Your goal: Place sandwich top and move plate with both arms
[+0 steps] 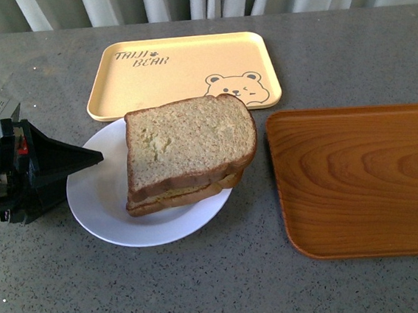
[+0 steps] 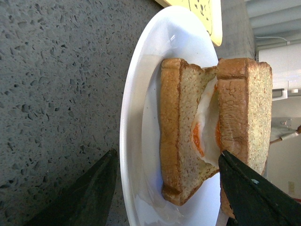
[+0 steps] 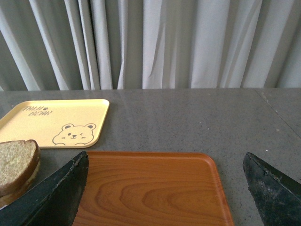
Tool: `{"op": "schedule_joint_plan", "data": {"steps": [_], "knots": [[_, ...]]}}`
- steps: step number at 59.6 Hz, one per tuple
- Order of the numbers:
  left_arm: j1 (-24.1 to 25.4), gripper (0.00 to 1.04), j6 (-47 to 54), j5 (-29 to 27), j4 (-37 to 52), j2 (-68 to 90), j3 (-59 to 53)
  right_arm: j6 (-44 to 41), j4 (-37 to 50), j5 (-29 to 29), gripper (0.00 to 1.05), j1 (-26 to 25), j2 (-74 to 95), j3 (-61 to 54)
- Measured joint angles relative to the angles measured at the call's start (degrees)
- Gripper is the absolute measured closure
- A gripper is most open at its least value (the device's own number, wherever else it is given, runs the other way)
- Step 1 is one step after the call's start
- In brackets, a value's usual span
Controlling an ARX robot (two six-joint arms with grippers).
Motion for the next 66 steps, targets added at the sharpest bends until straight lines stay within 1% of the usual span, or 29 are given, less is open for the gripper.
{"op": "schedule_joint_plan", "data": {"steps": [6,15,17,20,21,23,34,55,61,66], "knots": [[0.22,0.57,0.70,0.48,-0.20,0.20,0.11,0.00,0.00,0.00,0.09,0.00,0.00,0.00],[0.50,0.70,0.74,1.16,-0.20,0.35,0.20,0.00,0.00,0.00,0.09,0.00,0.00,0.00],[0.55,0.75,0.79,1.33,-0.17,0.37,0.22,0.00,0.00,0.00,0.09,0.00,0.00,0.00],[0.59,0.80,0.81,1.55,-0.11,0.42,0.20,0.00,0.00,0.00,0.09,0.00,0.00,0.00],[0.66,0.84,0.81,1.75,0.00,0.50,0.20,0.00,0.00,0.00,0.09,0.00,0.00,0.00],[0.74,0.88,0.76,1.84,0.20,0.57,0.20,0.00,0.00,0.00,0.09,0.00,0.00,0.00],[0.92,1.03,-0.81,2.25,1.62,0.87,0.20,0.00,0.00,0.00,0.09,0.00,0.00,0.00],[1.70,1.03,-7.43,3.28,10.54,1.60,-1.86,0.00,0.00,0.00,0.09,0.00,0.00,0.00],[1.97,1.03,-8.37,3.06,10.78,1.46,-1.97,0.00,0.00,0.00,0.09,0.00,0.00,0.00],[2.21,1.03,-9.55,2.69,9.27,0.83,-2.08,0.00,0.00,0.00,0.09,0.00,0.00,0.00]]}}
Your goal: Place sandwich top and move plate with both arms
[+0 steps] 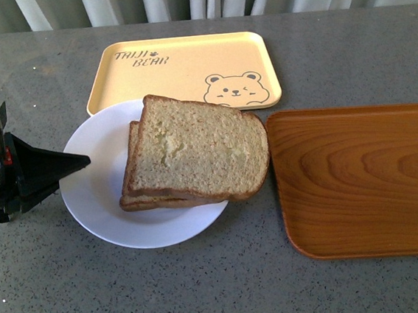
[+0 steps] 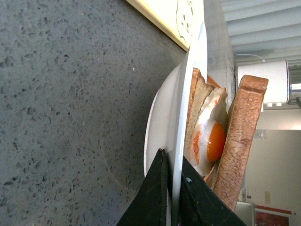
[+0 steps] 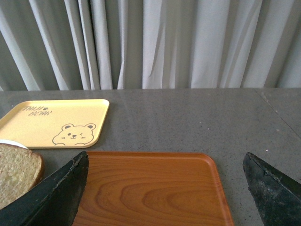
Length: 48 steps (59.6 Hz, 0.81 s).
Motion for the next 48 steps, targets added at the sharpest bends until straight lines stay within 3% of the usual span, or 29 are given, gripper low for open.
{"op": "schedule_joint_plan", "data": {"steps": [32,48], "knots": [[0.04,1.03,-4.74,-1.53,-5.97,-5.62,0.85,0.00,0.00,0.00,0.09,0.00,0.00,0.00],[-2.40,1.03,-5.86,-3.39,-10.84,-5.29,10.27,0.00,0.00,0.00,0.09,0.00,0.00,0.00]]}}
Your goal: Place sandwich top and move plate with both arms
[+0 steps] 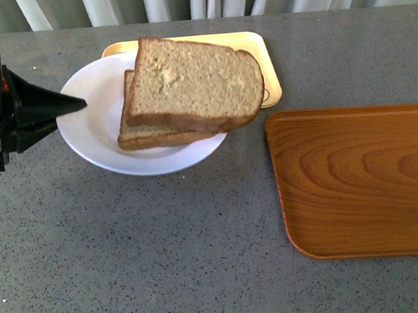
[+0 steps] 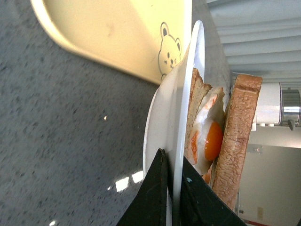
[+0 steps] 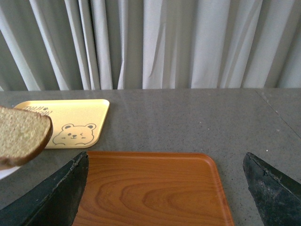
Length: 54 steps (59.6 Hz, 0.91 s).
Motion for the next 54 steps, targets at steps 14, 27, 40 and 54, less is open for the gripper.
{"op": "schedule_joint_plan", "data": {"steps": [14,27,40,54], "knots": [[-1.55,1.03,-1.46,-0.66,-4.09,4.28,9.75,0.00,0.00,0.00,0.09,0.00,0.00,0.00],[-2.40,1.03,-1.62,-1.25,-7.48,8.72,17.05,0.00,0.00,0.00,0.09,0.00,0.00,0.00],[-3.19,1.03,-2.60,-1.40,-8.83,12.94,24.06,0.00,0.00,0.00,0.09,0.00,0.00,0.00],[-3.50,1.03,-4.00,-1.57,-11.10,17.99,32.41,0.00,0.00,0.00,0.09,0.00,0.00,0.00]]}}
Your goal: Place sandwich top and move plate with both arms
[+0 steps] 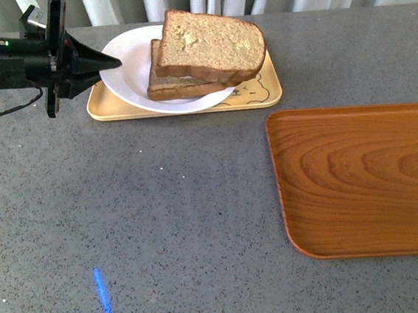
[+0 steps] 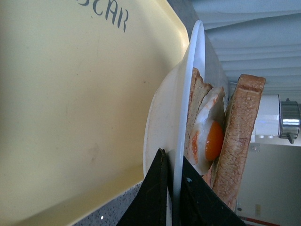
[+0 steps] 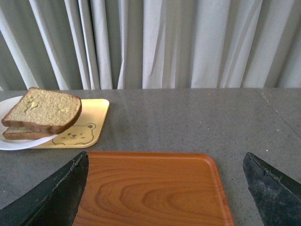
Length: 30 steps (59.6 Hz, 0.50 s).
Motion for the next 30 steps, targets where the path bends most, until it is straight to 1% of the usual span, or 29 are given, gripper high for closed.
{"op": "schedule_joint_plan", "data": {"steps": [9,18,30], "knots": [[-0.13,1.03,-0.81,-0.02,-0.85,2.62,4.57,-0.02,0.00,0.00,0.09,0.00,-0.02,0.00],[-0.37,1.03,-0.87,0.00,-3.80,5.35,9.81,0.00,0.00,0.00,0.09,0.00,-0.02,0.00],[-0.92,1.03,-0.46,0.48,-3.89,7.13,11.19,0.00,0.00,0.00,0.09,0.00,-0.02,0.00]]}}
